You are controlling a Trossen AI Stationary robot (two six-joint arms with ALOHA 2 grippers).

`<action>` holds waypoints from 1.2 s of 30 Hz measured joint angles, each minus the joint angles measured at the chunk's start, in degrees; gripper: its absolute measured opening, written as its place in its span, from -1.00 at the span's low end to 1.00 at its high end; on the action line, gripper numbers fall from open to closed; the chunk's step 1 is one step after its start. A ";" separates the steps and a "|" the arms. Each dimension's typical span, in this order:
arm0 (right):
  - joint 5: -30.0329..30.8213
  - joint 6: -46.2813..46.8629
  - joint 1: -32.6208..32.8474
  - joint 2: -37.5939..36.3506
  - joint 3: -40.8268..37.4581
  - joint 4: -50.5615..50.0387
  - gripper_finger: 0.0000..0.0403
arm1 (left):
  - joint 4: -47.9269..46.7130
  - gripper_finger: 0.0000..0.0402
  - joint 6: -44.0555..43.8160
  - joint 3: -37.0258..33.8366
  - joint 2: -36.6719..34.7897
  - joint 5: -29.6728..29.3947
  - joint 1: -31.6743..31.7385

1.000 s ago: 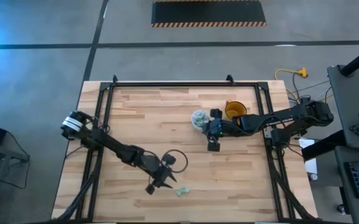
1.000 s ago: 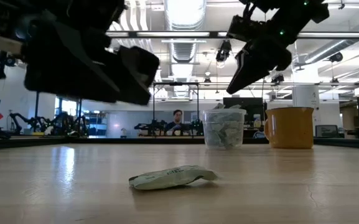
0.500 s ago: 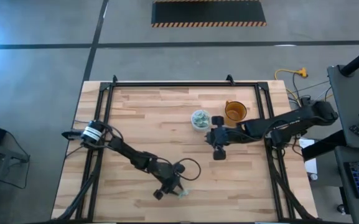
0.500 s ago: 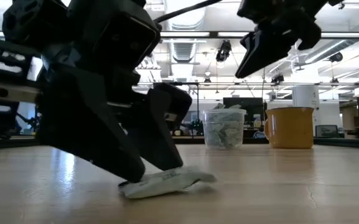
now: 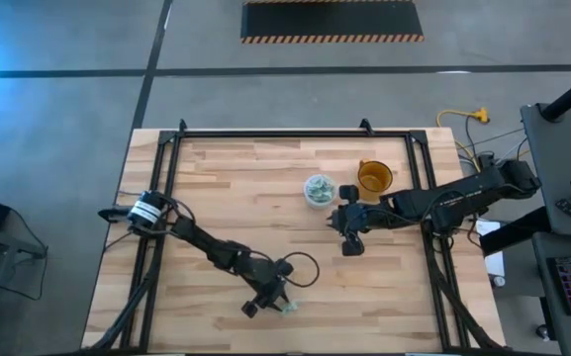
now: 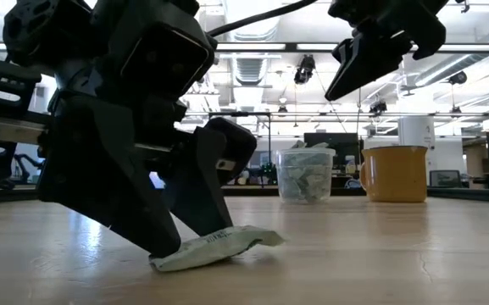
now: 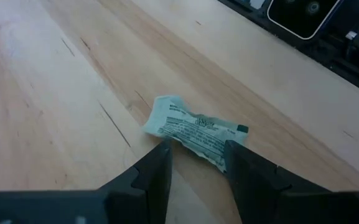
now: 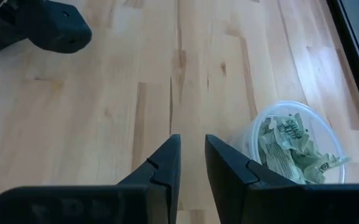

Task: Pick and place Stevia / Truvia into bins
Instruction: Put the green stevia packet into the transparent bin

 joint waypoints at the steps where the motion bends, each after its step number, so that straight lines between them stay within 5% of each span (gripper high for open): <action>1: 0.00 0.23 0.00 0.00 -0.02 0.03 -0.68 | -0.04 -0.35 0.01 -0.01 0.00 0.00 0.00; 5: -0.02 0.45 0.02 -0.02 -0.07 -0.08 -0.68 | -0.33 -0.45 0.01 -0.01 -0.02 -0.01 0.14; 13: -0.04 0.63 0.00 -0.02 -0.07 -0.14 -0.70 | -1.19 -0.96 1.19 -0.01 -0.13 0.18 0.79; 20: -0.04 0.63 0.00 -0.02 -0.09 -0.15 -0.70 | -1.58 -0.96 1.90 -0.01 -0.49 -2.61 0.81; 24: -0.06 0.61 0.00 -0.02 -0.11 -0.16 -0.70 | -2.97 -0.96 1.95 -0.25 -2.26 -12.96 0.90; 32: -0.08 0.71 0.00 -0.02 -0.22 -1.41 -0.72 | -3.70 -0.96 6.00 -0.37 -6.48 -44.51 1.57; 36: -0.14 3.55 0.00 -0.02 -0.22 -4.56 -0.72 | -2.95 -0.96 13.73 -0.40 -8.68 -50.88 3.77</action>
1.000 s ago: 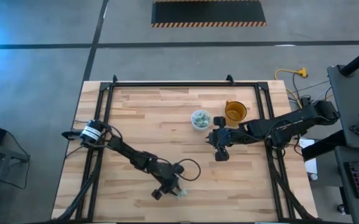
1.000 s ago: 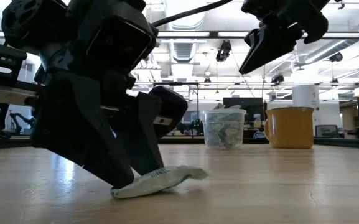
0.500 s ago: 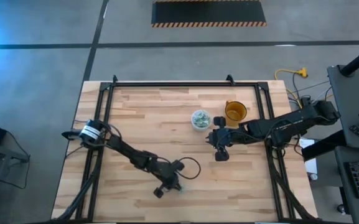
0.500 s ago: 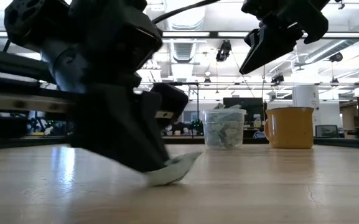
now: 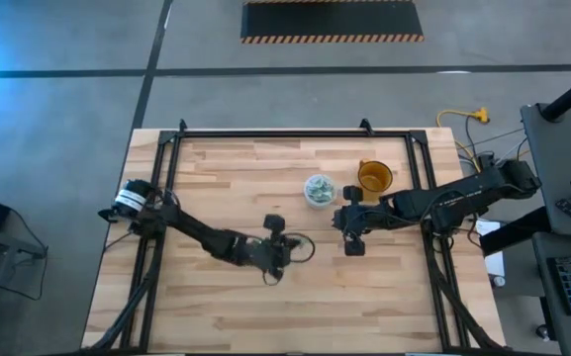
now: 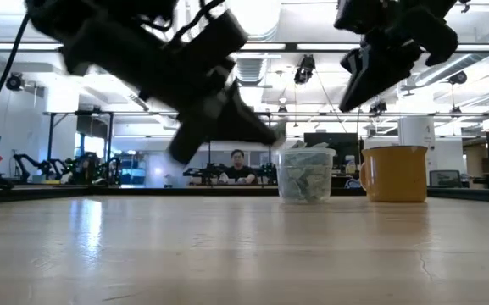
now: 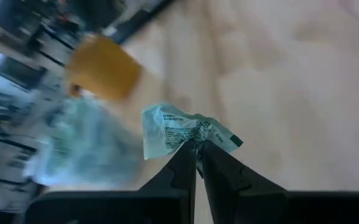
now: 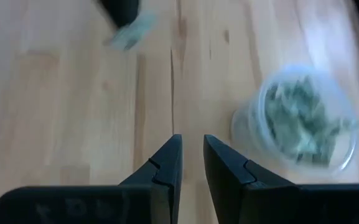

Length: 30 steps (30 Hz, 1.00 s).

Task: Pick and place Stevia / Truvia into bins
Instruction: Put the green stevia packet into the transparent bin

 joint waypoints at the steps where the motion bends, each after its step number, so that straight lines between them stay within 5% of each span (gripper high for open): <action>1: -0.12 0.89 0.02 0.00 0.00 -0.96 -0.72 | 0.67 -0.96 1.48 0.09 -0.62 0.05 0.99; 4: -1.05 3.45 0.37 0.00 0.00 -4.25 -0.72 | 0.99 -0.96 3.36 0.66 -2.34 1.20 4.69; 11: -7.79 6.52 1.65 0.00 -0.02 -7.27 -0.72 | 1.48 -0.96 2.75 3.81 -3.13 15.28 14.27; 30: -6.91 3.62 3.63 -0.02 -0.02 -6.81 -0.72 | -4.00 -0.96 -8.78 11.95 0.77 33.06 28.36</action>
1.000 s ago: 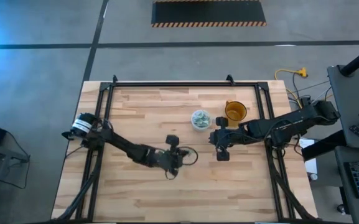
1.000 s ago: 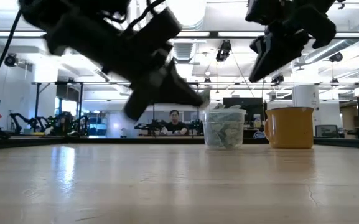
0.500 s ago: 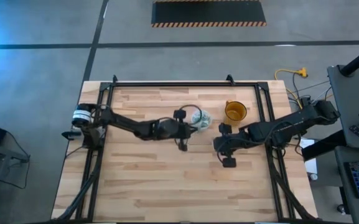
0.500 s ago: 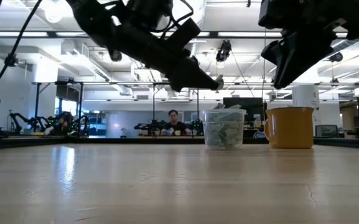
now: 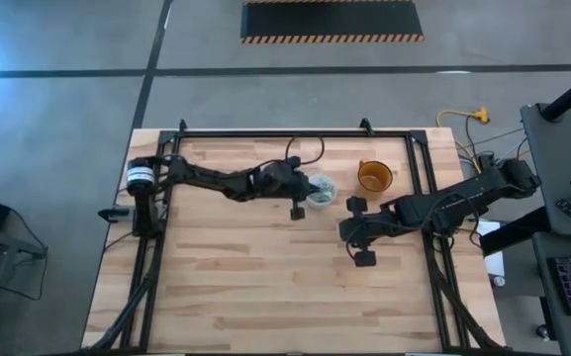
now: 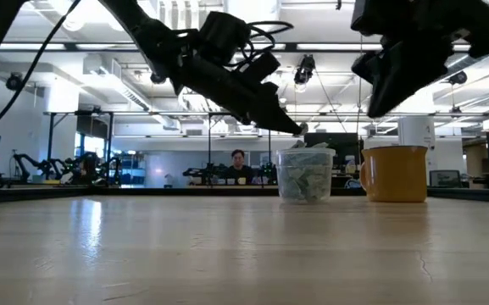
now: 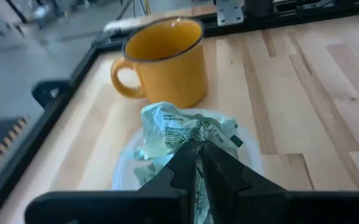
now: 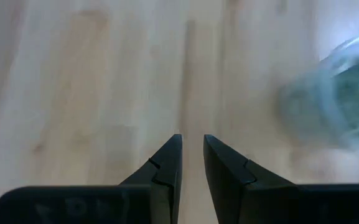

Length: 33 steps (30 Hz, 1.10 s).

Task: Pick and place Stevia / Truvia into bins
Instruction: Put the green stevia packet into the transparent bin

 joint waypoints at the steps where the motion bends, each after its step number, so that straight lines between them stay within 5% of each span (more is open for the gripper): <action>1: 1.45 -0.94 0.00 0.00 0.00 0.73 -0.72 | -0.80 -0.96 -0.78 0.33 0.08 0.22 0.29; 9: 26.61 -7.40 -0.15 0.02 -0.25 11.61 -0.72 | -1.04 -0.95 -3.52 0.57 0.09 1.45 0.66; 23: 28.19 -11.38 -3.79 0.02 -4.64 20.06 -0.72 | -1.09 -0.24 -3.49 0.50 0.05 1.43 0.66; 33: 26.44 -15.43 -11.24 0.02 -12.87 33.74 -0.72 | -11.99 -0.15 -3.52 -0.52 -5.32 1.29 0.36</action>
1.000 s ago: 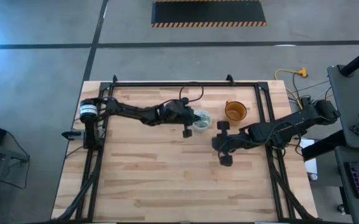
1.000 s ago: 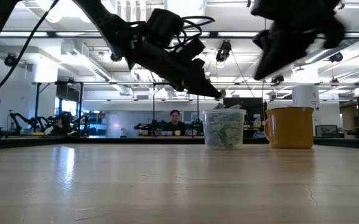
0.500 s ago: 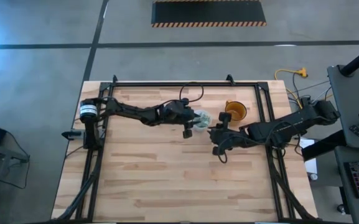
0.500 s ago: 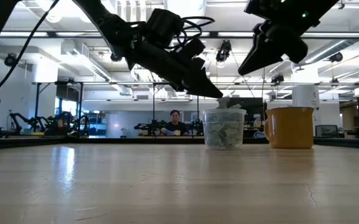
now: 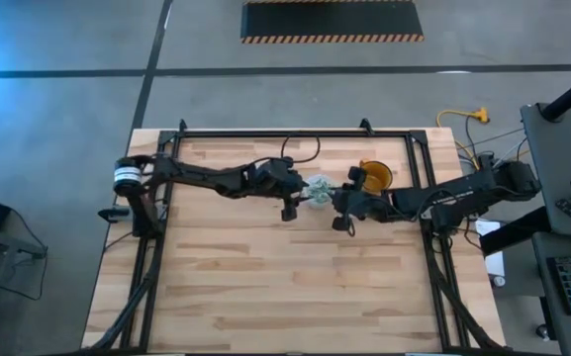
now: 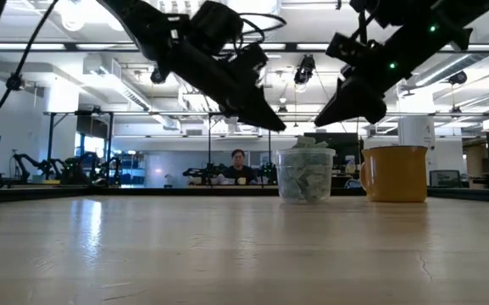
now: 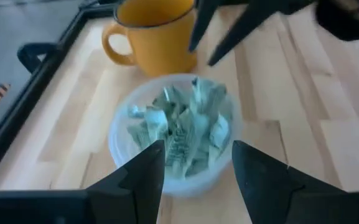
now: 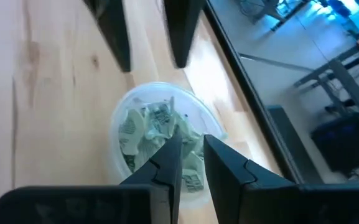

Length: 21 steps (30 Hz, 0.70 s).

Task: Pick and place Stevia / Truvia into bins
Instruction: Put the green stevia packet into the transparent bin

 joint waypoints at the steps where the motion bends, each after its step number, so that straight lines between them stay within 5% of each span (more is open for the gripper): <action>1: -1.03 -0.14 -0.44 0.00 -0.41 0.80 -0.72 | -0.51 -0.15 -0.02 -0.29 -0.74 0.00 -0.20; 12: -15.42 -0.25 -2.01 0.54 -1.07 5.39 -0.72 | -2.59 -0.15 -1.66 -6.80 -10.35 0.00 -3.15; 21: -16.67 0.55 -3.01 1.68 -1.11 6.19 -0.72 | -2.27 -0.15 -1.67 -10.66 -13.98 -0.02 -3.72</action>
